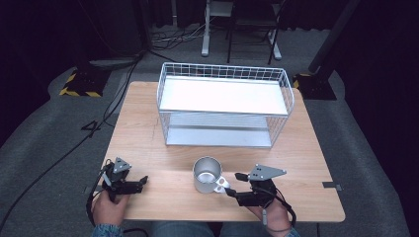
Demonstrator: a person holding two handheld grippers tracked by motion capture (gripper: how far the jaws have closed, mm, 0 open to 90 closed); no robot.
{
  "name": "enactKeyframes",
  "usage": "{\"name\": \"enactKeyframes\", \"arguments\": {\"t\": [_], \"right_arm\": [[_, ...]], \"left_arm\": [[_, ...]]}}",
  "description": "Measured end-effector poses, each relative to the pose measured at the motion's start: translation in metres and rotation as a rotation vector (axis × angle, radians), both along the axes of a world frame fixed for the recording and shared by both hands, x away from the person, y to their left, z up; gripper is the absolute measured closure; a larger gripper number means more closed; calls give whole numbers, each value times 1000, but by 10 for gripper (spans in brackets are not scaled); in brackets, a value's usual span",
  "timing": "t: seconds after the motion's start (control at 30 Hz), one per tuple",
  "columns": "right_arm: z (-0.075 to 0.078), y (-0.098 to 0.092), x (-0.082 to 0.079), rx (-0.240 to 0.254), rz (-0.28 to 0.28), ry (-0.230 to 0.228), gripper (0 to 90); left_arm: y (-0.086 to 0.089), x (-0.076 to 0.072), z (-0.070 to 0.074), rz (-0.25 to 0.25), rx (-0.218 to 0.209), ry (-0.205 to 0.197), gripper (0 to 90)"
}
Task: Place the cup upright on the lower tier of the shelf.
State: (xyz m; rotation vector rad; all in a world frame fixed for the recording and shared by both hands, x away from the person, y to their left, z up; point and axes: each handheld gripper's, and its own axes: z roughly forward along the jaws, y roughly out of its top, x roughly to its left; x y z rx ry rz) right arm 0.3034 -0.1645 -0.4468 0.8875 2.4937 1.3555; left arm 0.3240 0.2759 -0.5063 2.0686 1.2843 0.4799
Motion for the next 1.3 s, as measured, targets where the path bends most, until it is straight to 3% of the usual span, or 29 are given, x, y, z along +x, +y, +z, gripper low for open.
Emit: {"name": "enactKeyframes", "arguments": {"t": [0.2,0.4,0.67,1.1,1.3], "right_arm": [[-4,10,1,-5,30,12,394],[-7,18,1,-10,58,5,530],[-7,21,2,-16,55,-3,695],[-6,23,-2,-23,55,-44,713],[-3,23,-5,-8,49,-84,715]], "left_arm": [[0,0,0,-3,4,-1,105],[0,0,0,0,0,0,105],[0,0,0,-1,2,-1,105],[0,0,0,-2,3,-1,105],[0,0,0,-5,5,-1,105]]}}
